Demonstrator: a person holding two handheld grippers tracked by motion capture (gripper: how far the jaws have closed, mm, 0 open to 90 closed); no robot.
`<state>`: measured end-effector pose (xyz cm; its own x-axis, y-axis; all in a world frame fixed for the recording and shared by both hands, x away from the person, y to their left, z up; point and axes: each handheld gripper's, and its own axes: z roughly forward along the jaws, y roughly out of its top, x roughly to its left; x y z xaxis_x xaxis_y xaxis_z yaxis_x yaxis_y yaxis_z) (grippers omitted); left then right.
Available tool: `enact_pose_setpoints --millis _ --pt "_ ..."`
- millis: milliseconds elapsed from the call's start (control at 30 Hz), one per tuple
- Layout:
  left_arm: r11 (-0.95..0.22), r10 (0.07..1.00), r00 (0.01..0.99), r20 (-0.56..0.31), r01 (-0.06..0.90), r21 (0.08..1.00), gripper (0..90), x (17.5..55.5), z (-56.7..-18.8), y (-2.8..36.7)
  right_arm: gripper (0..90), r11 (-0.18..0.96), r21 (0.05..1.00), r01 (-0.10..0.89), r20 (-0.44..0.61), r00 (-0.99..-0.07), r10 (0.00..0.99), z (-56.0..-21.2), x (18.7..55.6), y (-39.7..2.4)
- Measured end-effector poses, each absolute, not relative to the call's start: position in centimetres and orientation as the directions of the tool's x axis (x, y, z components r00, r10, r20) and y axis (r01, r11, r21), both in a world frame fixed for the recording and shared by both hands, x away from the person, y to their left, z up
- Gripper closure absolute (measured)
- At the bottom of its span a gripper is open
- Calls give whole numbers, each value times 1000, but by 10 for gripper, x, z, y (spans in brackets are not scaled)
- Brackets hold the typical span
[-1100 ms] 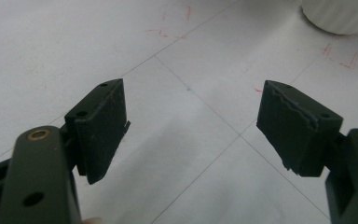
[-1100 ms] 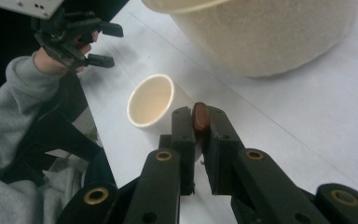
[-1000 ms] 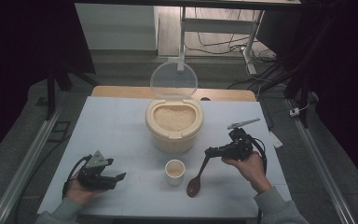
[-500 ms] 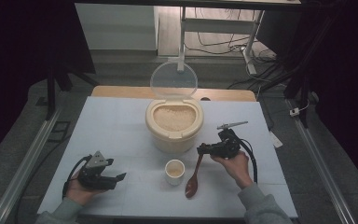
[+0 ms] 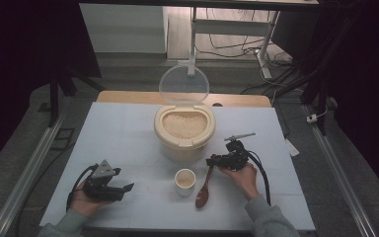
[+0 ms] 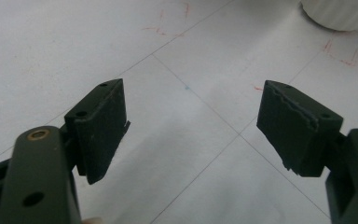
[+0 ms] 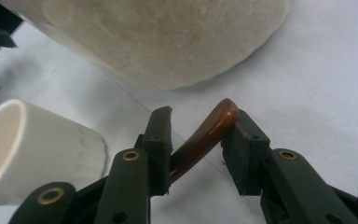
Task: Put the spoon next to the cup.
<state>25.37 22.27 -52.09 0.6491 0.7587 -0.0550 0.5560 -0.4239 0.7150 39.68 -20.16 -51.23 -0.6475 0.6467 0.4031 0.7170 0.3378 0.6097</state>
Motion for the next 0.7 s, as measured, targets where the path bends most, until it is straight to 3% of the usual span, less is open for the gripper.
enact_pose_setpoints --millis 700 --pt "-423 759 649 -55 555 716 233 253 -521 223 510 409 660 630 209 -677 705 -518 395 -190"
